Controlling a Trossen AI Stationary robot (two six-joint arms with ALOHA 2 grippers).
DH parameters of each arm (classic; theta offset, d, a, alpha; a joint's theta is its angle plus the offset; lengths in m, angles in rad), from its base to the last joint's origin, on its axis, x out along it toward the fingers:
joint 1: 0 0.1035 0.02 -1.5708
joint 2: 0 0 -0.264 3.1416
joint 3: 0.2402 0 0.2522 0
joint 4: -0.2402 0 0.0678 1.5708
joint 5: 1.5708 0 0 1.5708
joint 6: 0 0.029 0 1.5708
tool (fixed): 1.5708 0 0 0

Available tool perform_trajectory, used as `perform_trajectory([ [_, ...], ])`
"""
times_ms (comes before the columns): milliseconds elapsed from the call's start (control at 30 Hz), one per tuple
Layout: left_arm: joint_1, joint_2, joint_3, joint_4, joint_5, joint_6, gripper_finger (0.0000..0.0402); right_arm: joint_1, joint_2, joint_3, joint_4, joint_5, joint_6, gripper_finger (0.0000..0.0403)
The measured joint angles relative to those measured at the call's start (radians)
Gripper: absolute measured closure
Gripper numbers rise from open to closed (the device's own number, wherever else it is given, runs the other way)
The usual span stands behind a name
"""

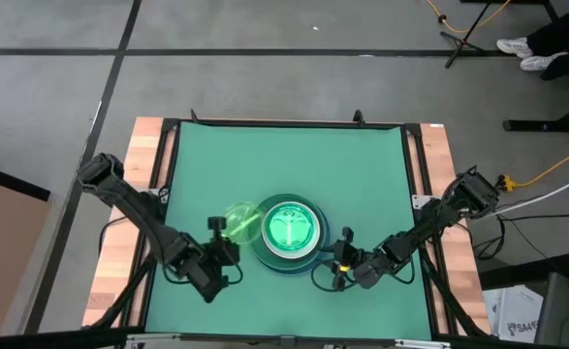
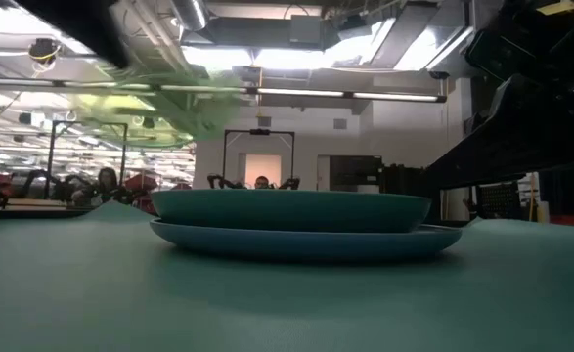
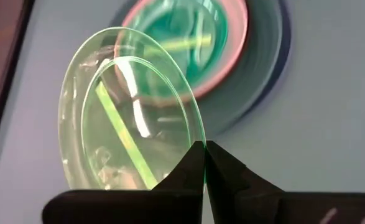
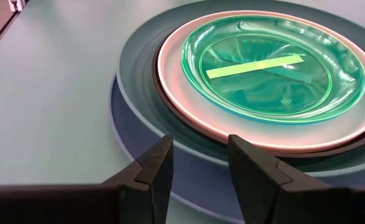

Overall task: Stack plastic plates
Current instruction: Stack the green plate on top of the green plate

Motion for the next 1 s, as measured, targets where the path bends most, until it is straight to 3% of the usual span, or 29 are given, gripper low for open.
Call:
perform_trajectory([
  [167,0.072,0.013,0.0,0.185,0.005,0.254,0.0401,0.0,0.0,0.0,0.0,0.0,0.0,0.026],
  [500,0.216,0.126,0.0,0.466,0.151,0.631,0.0401,0.0,0.0,0.0,0.001,0.0,0.0,0.026],
  [1000,0.326,0.289,0.0,0.608,0.265,0.728,0.0401,0.0,0.0,0.0,-0.001,0.0,0.0,0.026],
])
